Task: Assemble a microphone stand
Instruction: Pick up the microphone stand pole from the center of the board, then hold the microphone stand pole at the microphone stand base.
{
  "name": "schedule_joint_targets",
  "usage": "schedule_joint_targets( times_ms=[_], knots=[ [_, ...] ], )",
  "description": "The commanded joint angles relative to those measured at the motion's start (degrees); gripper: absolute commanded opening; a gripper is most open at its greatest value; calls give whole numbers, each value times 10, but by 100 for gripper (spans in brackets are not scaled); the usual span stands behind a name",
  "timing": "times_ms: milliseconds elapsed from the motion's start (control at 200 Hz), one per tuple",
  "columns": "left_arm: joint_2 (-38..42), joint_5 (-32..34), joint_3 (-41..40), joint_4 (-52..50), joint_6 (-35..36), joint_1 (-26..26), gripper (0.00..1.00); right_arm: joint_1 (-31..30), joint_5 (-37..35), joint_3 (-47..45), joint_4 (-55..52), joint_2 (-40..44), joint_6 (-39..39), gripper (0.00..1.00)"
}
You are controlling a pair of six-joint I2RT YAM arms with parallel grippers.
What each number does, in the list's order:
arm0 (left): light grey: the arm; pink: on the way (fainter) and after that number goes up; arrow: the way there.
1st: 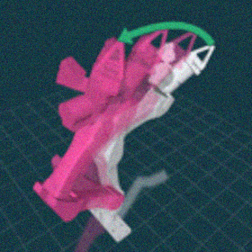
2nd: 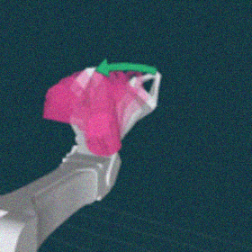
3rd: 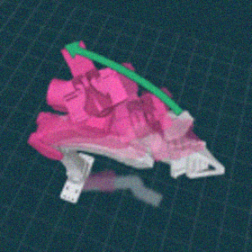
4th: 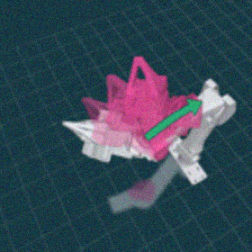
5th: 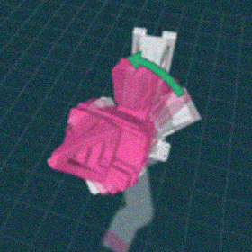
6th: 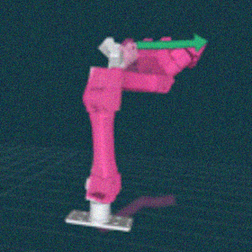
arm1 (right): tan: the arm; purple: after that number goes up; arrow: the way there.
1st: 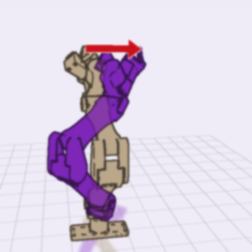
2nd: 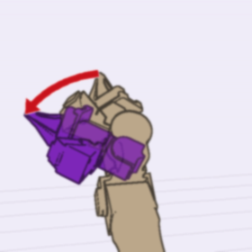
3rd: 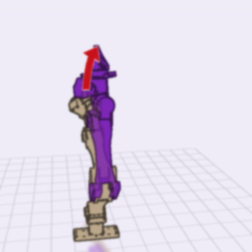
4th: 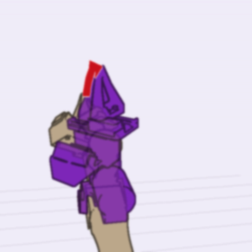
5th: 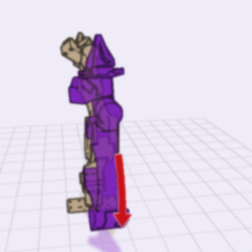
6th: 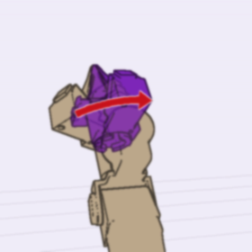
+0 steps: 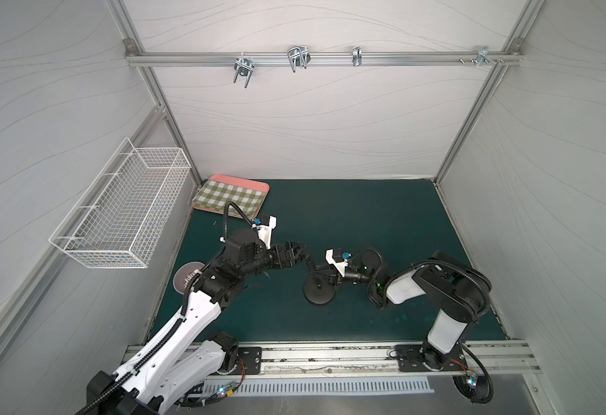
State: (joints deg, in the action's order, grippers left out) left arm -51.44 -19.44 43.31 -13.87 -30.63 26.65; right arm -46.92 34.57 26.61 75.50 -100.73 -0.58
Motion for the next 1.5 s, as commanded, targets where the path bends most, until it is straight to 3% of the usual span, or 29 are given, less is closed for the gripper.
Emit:
schedule_joint_targets(
  times_ms=[0, 350, 835, 1496],
  knots=[
    [-15, 1, 40, -14, 34, -1, 96, -5, -1, 4, 38, -9, -31, 12],
    [-39, -35, 31, -9, 39, 11, 88, -14, -17, 15, 39, -39, -48, 12],
    [-69, -16, 70, -92, 78, 32, 76, -17, -33, 12, 39, -47, -73, 14],
    [-102, -26, 86, -99, 75, 63, 62, -17, -34, -18, 39, -41, -66, 15]
  ],
)
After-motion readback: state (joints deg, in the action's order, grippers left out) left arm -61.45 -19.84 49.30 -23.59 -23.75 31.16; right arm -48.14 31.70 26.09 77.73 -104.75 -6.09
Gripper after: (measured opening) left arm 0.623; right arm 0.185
